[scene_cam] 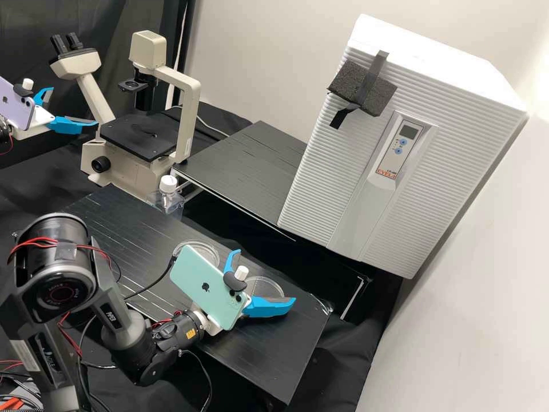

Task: Close the petri dish lid.

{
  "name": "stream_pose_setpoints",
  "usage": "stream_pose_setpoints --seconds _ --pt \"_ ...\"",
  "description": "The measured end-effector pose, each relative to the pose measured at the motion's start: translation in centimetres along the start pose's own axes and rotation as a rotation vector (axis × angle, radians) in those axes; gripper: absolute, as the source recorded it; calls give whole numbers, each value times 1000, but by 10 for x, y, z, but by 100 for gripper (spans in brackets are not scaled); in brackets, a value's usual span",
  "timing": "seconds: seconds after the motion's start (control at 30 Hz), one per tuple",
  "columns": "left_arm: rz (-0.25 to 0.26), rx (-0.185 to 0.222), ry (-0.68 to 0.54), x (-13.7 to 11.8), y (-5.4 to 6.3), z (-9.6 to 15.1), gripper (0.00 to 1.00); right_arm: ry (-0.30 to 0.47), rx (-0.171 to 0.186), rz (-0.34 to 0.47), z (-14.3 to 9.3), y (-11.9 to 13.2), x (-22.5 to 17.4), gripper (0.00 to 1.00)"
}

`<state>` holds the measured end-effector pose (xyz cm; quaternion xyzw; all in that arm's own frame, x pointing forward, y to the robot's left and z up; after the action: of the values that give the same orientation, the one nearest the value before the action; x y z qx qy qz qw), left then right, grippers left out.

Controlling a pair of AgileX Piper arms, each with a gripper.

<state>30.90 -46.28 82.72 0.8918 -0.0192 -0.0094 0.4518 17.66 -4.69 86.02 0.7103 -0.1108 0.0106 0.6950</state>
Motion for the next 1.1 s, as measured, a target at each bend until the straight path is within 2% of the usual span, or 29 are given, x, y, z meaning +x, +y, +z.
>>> stream_pose_setpoints --seconds 0.47,0.83,1.1 --pt "0 0 0 0 0 0 100 -24 5 4 5 1 0 100" --pt "0 0 0 0 0 0 100 -16 -15 46 1 9 -6 100" --pt "0 0 0 0 0 0 100 -27 -13 27 3 6 -4 100"
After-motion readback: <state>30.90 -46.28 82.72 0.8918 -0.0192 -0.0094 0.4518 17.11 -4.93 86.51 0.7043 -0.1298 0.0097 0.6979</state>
